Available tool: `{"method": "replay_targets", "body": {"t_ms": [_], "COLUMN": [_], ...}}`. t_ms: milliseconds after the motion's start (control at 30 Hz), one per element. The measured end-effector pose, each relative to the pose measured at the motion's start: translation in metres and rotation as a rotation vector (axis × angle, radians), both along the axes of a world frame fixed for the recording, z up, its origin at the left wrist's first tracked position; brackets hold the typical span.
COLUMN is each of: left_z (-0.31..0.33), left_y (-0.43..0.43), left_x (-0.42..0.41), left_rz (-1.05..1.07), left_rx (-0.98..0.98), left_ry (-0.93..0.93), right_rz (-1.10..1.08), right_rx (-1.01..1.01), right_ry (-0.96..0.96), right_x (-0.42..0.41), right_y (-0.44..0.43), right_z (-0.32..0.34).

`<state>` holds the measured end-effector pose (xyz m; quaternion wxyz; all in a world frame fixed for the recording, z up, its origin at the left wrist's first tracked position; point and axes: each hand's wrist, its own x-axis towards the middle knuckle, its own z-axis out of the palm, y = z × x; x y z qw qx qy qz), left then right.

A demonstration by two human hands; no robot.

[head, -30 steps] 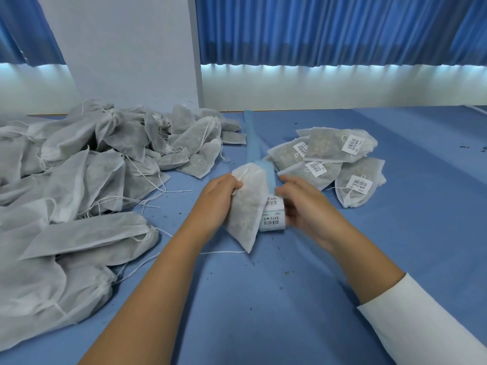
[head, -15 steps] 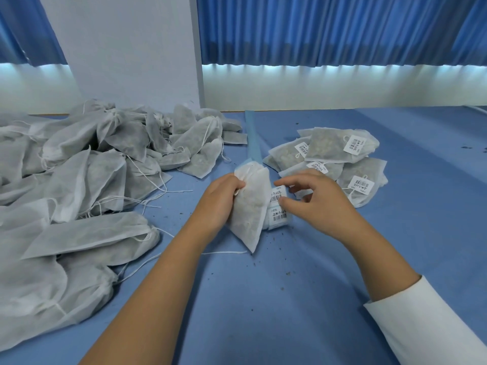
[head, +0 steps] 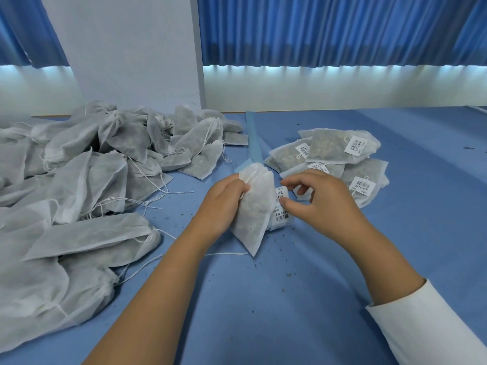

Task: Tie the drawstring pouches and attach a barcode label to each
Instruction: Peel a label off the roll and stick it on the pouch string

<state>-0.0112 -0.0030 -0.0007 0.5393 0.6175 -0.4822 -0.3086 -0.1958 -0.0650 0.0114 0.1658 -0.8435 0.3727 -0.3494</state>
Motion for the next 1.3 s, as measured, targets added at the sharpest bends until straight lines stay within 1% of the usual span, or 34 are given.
{"method": "replay_targets", "body": {"t_ms": [333,667,833,1000,1167,1233,1300], "left_z": [0.0005,-0.0006,-0.0002,0.0000,-0.0014,-0.0021,-0.0020], "left_y": [0.0004,0.0024,0.0026,0.0030,0.0029,0.0029,0.0030], "left_x": [-0.0012,-0.0027,-0.0026,-0.0016,-0.0002,-0.0006,-0.0007], "left_rz": [0.023,-0.033,-0.039,-0.035,-0.034,-0.041,-0.041], "left_rx": [-0.041,-0.068,-0.068,-0.058,-0.044,-0.031,-0.021], "left_ry": [-0.031,-0.065,-0.052,-0.042,-0.039,-0.037,-0.036], "right_rz": [-0.014,-0.023,-0.010,0.061,0.094,0.095,0.089], "right_rx": [-0.056,-0.093,-0.017,0.093,0.122,0.150,0.170], "right_ry": [0.010,0.020,-0.056,-0.130,-0.182,-0.226,-0.310], "right_x": [-0.0015,-0.0027,0.0002,0.0030,0.0040,0.0052,0.0057], "right_y": [0.0028,0.0002,-0.0006,0.0038,0.0061,0.0075,0.0083], "right_z": [0.0039,0.0023,0.0007,0.0004,0.0009,0.0020,0.0029]}}
